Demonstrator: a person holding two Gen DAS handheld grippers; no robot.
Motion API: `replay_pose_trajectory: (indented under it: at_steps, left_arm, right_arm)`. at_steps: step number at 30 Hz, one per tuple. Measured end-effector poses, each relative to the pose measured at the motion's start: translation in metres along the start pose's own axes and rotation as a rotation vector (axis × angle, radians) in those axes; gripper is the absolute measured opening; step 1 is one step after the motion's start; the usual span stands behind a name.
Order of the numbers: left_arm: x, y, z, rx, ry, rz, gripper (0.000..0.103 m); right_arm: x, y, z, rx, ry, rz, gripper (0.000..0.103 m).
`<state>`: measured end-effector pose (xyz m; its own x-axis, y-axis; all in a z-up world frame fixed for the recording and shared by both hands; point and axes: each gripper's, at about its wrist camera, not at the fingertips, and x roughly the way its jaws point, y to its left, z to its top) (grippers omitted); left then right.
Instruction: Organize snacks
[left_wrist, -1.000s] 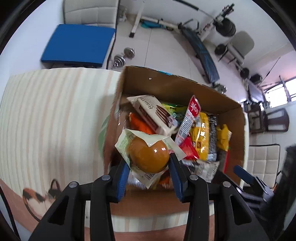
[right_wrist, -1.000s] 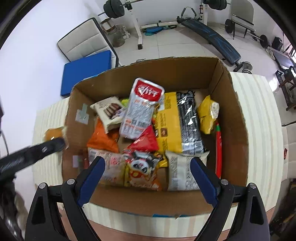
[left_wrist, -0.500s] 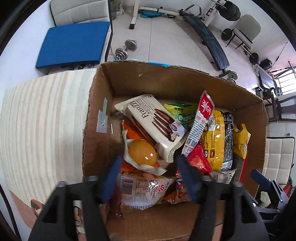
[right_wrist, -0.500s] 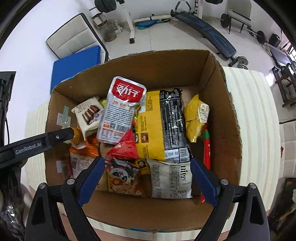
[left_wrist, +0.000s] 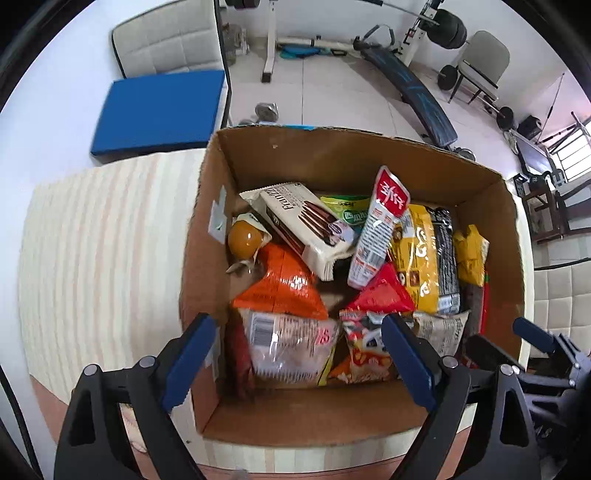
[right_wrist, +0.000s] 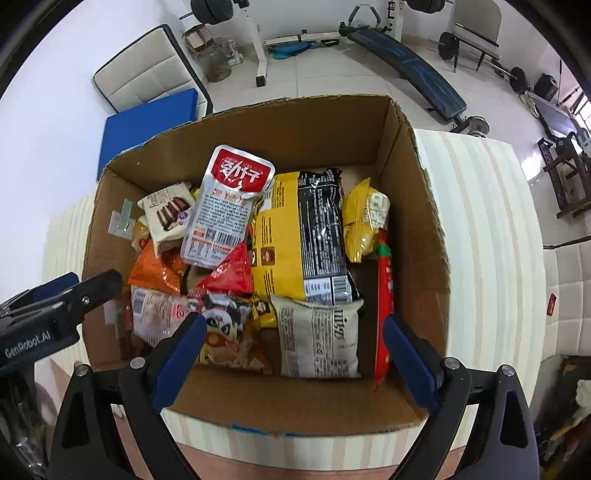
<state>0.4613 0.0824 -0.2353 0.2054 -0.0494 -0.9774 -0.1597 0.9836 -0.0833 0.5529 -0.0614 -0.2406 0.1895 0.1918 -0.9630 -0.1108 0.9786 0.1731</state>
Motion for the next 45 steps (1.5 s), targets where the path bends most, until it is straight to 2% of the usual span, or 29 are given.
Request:
replay_pose_trajectory:
  at_steps: [7, 15, 21, 27, 33, 41, 45]
  left_arm:
    - [-0.049, -0.005, -0.035, -0.019, -0.108, 0.039, 0.092]
    - [-0.107, -0.017, -0.086, -0.014, -0.211, 0.052, 0.092]
    - [-0.154, -0.027, -0.132, -0.020, -0.256, 0.018, 0.092]
    - [-0.195, -0.033, -0.172, -0.022, -0.309, 0.039, 0.092]
    - [-0.236, -0.038, -0.205, -0.019, -0.373, 0.053, 0.092]
    - [-0.257, -0.041, -0.235, -0.029, -0.394, 0.051, 0.092]
    - [-0.261, -0.042, -0.242, -0.031, -0.401, 0.044, 0.092]
  right_arm:
    - [-0.038, -0.003, -0.025, -0.012, -0.058, 0.023, 0.098]
    - [-0.104, -0.006, -0.069, -0.032, -0.160, 0.046, 0.098]
    - [-0.167, -0.004, -0.112, -0.063, -0.249, 0.047, 0.098]
    - [-0.223, -0.002, -0.158, -0.083, -0.320, 0.066, 0.098]
    - [-0.262, 0.003, -0.202, -0.107, -0.365, 0.071, 0.098]
    - [-0.300, 0.001, -0.242, -0.125, -0.395, 0.062, 0.098]
    - [-0.309, 0.001, -0.249, -0.130, -0.407, 0.048, 0.098]
